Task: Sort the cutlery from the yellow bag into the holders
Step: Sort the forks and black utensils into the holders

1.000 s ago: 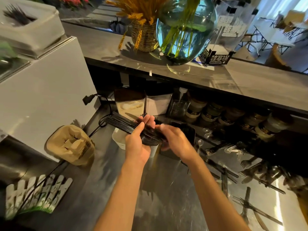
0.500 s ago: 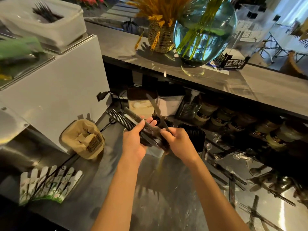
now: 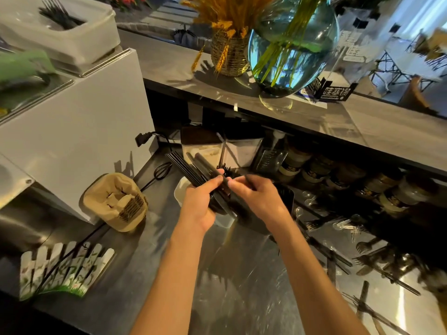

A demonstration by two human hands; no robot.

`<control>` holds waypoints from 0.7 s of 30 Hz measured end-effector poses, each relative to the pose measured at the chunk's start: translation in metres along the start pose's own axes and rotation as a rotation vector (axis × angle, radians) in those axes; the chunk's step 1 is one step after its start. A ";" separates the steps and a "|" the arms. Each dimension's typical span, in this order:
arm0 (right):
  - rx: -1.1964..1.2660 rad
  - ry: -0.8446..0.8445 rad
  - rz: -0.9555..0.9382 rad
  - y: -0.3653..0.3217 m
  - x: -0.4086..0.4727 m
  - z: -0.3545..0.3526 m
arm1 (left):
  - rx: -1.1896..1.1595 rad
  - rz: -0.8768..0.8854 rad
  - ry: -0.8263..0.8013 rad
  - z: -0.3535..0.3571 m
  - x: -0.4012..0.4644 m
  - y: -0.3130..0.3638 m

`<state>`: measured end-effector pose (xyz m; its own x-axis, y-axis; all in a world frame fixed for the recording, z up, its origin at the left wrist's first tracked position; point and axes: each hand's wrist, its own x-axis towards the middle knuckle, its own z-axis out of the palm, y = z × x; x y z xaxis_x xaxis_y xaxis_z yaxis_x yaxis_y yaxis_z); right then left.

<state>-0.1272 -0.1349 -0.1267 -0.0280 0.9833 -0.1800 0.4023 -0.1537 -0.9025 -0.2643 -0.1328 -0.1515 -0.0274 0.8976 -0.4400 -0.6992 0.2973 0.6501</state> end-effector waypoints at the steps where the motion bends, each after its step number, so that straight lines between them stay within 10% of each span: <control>1: 0.003 -0.006 0.001 0.002 -0.001 0.005 | -0.006 0.000 0.005 0.002 0.000 -0.001; 21: 0.503 -0.095 0.172 0.023 0.014 -0.003 | -0.039 0.066 0.074 -0.021 0.007 0.012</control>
<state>-0.1161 -0.1240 -0.1486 -0.0928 0.9303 -0.3550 -0.0788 -0.3622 -0.9287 -0.2878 -0.1302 -0.1600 -0.1265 0.8879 -0.4424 -0.7216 0.2237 0.6552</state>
